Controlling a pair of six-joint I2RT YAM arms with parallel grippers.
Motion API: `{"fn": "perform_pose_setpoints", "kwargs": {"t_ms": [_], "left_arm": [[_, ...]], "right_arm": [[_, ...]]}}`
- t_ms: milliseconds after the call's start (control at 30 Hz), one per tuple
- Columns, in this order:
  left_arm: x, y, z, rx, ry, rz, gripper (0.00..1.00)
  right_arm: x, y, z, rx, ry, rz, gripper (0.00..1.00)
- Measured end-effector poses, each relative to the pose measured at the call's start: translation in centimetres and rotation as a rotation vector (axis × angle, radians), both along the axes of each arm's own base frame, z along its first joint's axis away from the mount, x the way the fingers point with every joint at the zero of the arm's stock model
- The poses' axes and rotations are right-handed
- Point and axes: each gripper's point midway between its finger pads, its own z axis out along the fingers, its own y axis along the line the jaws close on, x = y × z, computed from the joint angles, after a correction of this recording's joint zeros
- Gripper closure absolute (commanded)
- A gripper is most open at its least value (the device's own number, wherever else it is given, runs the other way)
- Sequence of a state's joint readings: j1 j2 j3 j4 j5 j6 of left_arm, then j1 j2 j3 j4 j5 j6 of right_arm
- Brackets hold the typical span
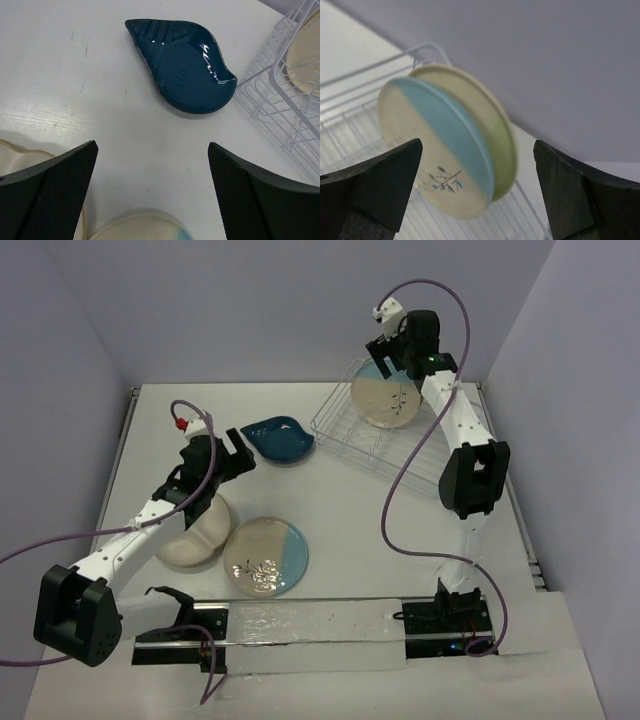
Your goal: Load the plates into the dish rack
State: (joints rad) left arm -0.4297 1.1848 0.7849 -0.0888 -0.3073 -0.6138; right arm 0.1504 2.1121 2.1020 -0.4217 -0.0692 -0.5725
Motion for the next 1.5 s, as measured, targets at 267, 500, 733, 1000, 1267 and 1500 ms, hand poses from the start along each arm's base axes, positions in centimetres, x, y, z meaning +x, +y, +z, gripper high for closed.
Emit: {"fn": "perform_pose_setpoints", "kwargs": {"t_ms": [267,500,733,1000,1267,1500], "left_arm": [[-2.0,0.4,-1.7,-0.059,0.080,0.048,0.01],[-6.8,-0.3,-4.3,-0.108,0.204,0.057,0.01],[-12.2,-2.5,-6.1,-0.113,0.336,0.023,0.01],[-17.5,-2.2,-7.9,-0.149,0.468,0.048,0.01],[-21.4,-0.7,-12.1,-0.182,0.621,0.113,0.01],[-22.7,0.5,-13.3,-0.132,0.698,0.180,0.01]], "right_arm": [[-3.8,1.1,9.3,0.152,-0.179,-0.063,0.00],[-12.0,8.2,13.2,0.453,-0.140,0.091,0.00],[-19.5,15.2,7.7,0.648,0.114,0.222,0.00],[-28.9,20.0,-6.8,0.617,0.532,0.263,0.00],[-31.7,22.3,-10.0,0.602,0.640,0.316,0.00],[-32.9,24.7,-13.7,0.572,0.747,0.345,0.00]]}}
